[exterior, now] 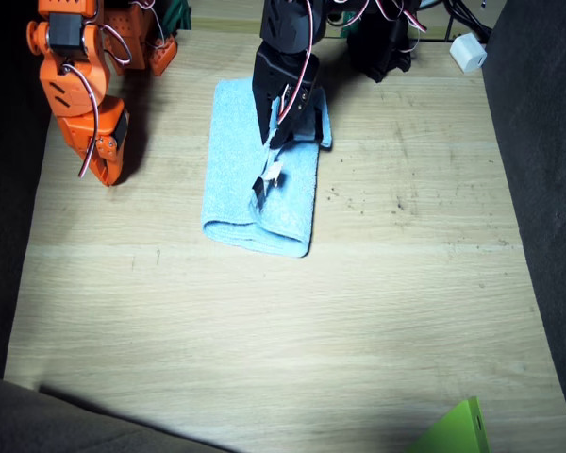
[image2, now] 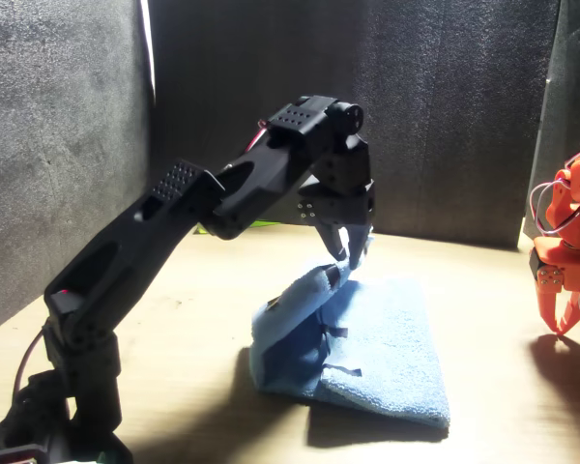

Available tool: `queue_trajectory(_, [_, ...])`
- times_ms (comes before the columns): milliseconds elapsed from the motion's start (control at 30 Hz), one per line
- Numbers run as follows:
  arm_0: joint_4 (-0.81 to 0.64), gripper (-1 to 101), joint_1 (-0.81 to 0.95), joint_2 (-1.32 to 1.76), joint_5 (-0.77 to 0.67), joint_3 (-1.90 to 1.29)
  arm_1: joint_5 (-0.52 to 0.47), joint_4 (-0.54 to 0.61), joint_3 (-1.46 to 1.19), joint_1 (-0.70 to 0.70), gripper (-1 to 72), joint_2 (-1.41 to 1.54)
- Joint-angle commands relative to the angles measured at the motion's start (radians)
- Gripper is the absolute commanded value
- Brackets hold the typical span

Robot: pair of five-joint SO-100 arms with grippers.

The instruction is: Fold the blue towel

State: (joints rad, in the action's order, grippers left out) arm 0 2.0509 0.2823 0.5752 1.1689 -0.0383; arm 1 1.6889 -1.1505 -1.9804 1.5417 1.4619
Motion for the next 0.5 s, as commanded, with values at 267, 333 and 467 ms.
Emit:
queue_trajectory(267, [0.009,-1,-0.057,0.117,0.087,0.038,0.023,-0.021,-0.003,0.02,2.1,-0.008])
queue_trajectory(333, [0.009,-1,-0.061,0.117,0.094,0.037,0.023,-0.021,-0.002,0.02,2.1,-0.009])
queue_trajectory(467, [0.009,-1,-0.075,0.117,0.118,0.041,0.021,-0.021,-0.002,0.021,2.1,-0.009])
